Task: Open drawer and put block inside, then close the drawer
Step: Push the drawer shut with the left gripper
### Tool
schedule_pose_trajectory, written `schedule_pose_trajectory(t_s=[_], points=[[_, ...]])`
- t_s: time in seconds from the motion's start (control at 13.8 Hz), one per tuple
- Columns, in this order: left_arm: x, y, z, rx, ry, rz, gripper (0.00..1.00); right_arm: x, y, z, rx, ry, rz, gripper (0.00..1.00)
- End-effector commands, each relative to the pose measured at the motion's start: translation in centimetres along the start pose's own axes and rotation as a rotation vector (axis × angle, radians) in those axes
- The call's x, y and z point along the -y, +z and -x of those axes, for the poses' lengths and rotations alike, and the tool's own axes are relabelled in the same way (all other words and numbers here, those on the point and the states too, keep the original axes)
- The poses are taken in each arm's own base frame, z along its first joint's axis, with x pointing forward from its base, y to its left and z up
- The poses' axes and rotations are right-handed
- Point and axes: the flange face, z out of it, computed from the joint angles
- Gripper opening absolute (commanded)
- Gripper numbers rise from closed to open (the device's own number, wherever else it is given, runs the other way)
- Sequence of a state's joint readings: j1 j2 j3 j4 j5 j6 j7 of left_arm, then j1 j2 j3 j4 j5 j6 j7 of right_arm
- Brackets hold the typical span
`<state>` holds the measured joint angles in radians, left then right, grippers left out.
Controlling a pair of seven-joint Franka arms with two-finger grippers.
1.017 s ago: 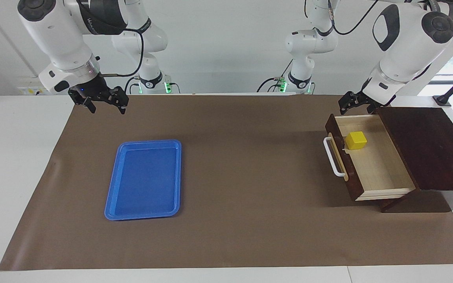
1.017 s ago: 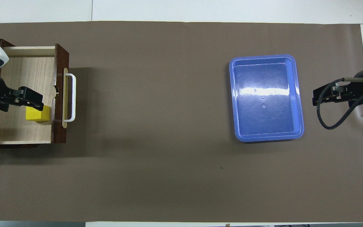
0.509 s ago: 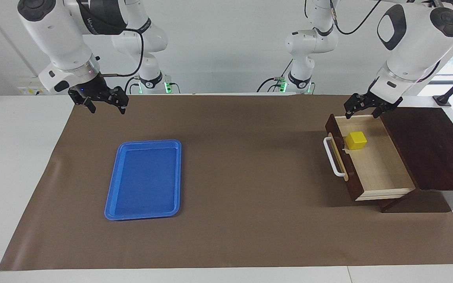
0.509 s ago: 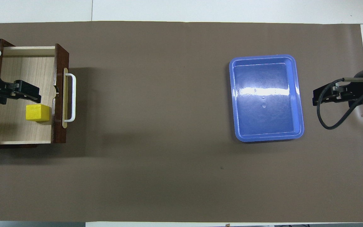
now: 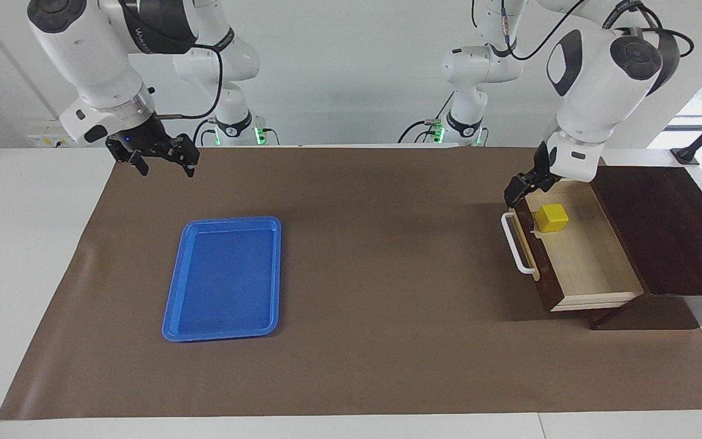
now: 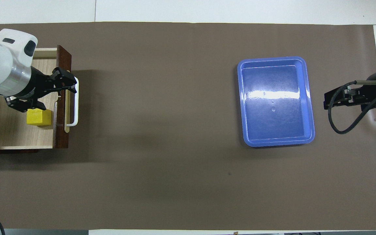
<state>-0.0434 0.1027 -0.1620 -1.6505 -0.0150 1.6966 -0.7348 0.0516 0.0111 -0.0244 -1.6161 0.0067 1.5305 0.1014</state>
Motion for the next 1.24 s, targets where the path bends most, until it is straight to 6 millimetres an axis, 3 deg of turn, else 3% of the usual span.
schedule_pose_trajectory(t_s=[0.0, 0.22, 0.58, 1.16], points=[[-2.0, 3.4, -0.5, 0.018, -0.361, 0.0, 1.0, -0.4, 0.0, 0.6, 0.004, -0.013, 0.005, 1.0], [-1.4, 7.7, -0.8, 0.002, -0.533, -0.013, 1.0, -0.4, 0.0, 0.6, 0.004, -0.013, 0.005, 1.0], [1.3, 9.5, -2.1, -0.036, -0.552, -0.061, 1.0, -0.4, 0.0, 0.6, 0.004, -0.013, 0.005, 1.0], [8.2, 8.1, -8.0, -0.098, -0.681, -0.073, 1.0, -0.4, 0.0, 0.6, 0.004, -0.013, 0.005, 1.0]])
